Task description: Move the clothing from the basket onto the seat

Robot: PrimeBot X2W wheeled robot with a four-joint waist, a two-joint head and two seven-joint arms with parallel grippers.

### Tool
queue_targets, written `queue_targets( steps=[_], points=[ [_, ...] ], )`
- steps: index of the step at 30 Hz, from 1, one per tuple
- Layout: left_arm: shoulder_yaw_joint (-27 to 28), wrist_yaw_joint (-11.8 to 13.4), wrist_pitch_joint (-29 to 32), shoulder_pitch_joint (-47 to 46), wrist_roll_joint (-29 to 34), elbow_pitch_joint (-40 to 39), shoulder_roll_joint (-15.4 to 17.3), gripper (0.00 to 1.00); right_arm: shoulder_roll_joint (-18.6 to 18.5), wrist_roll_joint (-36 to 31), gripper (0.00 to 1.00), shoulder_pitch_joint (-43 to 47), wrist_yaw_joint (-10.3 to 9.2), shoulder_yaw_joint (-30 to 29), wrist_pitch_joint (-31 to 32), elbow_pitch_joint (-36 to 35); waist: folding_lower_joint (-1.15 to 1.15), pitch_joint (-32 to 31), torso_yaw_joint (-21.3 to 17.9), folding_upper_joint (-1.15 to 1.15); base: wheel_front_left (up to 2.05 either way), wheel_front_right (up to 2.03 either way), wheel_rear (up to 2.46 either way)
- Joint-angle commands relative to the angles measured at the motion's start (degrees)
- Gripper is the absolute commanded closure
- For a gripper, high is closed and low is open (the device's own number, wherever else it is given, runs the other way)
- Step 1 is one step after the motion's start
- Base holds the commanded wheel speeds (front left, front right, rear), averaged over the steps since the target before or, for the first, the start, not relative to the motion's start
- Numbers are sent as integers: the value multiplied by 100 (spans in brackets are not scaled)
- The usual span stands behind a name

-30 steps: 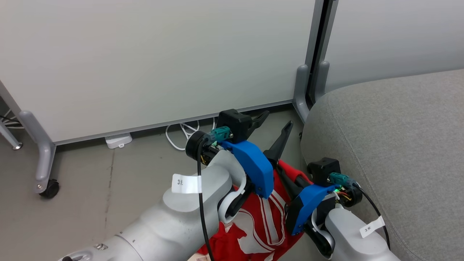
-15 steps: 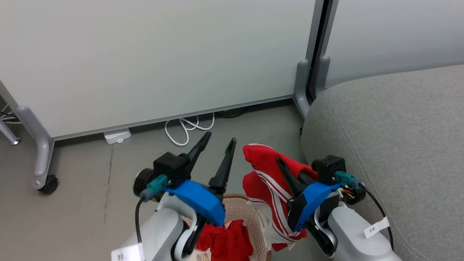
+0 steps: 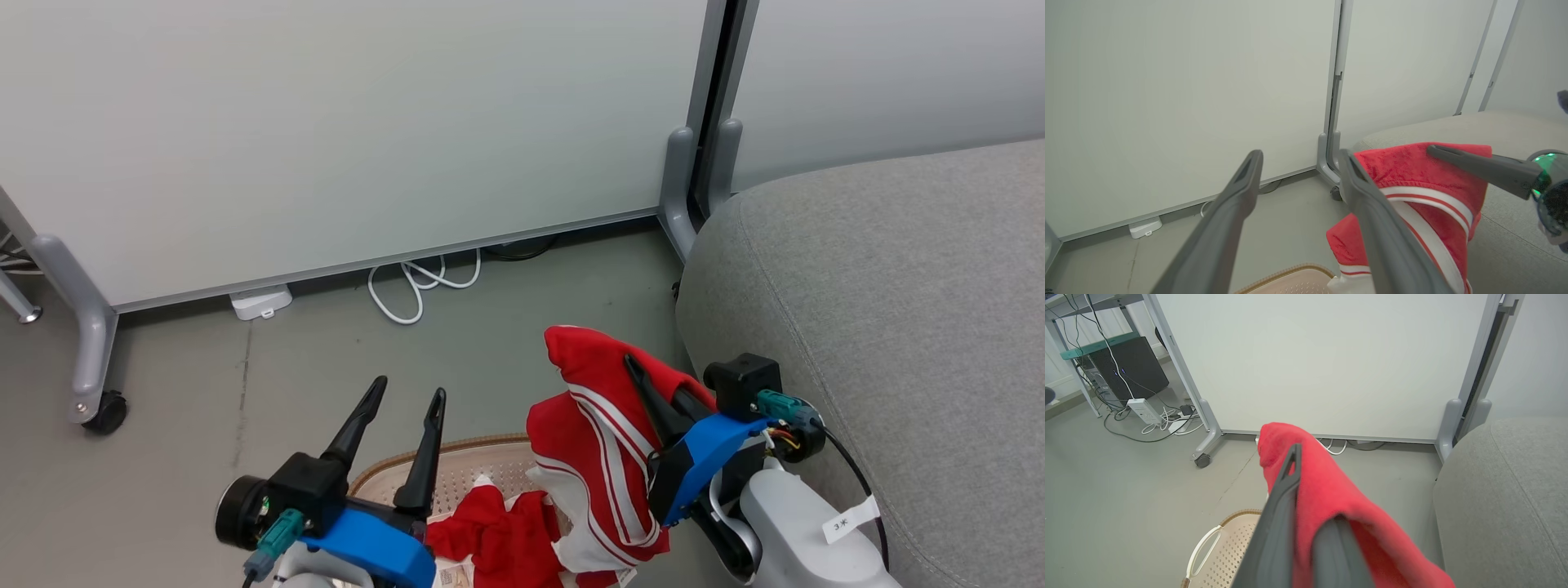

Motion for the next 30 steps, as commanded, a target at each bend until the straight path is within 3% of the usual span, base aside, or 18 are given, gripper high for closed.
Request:
queue_targets(
  steps=[1,8,16,30],
  points=[
    [118,-32,-27,117,58,-51,-21,0,-28,-41,100,77,1,-10,-26,-43,0,5,-1,0,0,0,0],
    [711,-271,-28,586,460,-157,-287,0,-40,-57,100,132,1,-34,-27,-95,0,28,-28,0,0,0,0],
    [986,-513,-27,697,740,-25,-529,0,-65,-46,100,178,1,-92,-26,-157,0,9,-180,0,0,0,0],
    [1139,-681,-27,685,922,18,-692,0,-65,-111,100,235,1,-127,-25,-331,0,112,-1346,0,0,0,0]
  ],
)
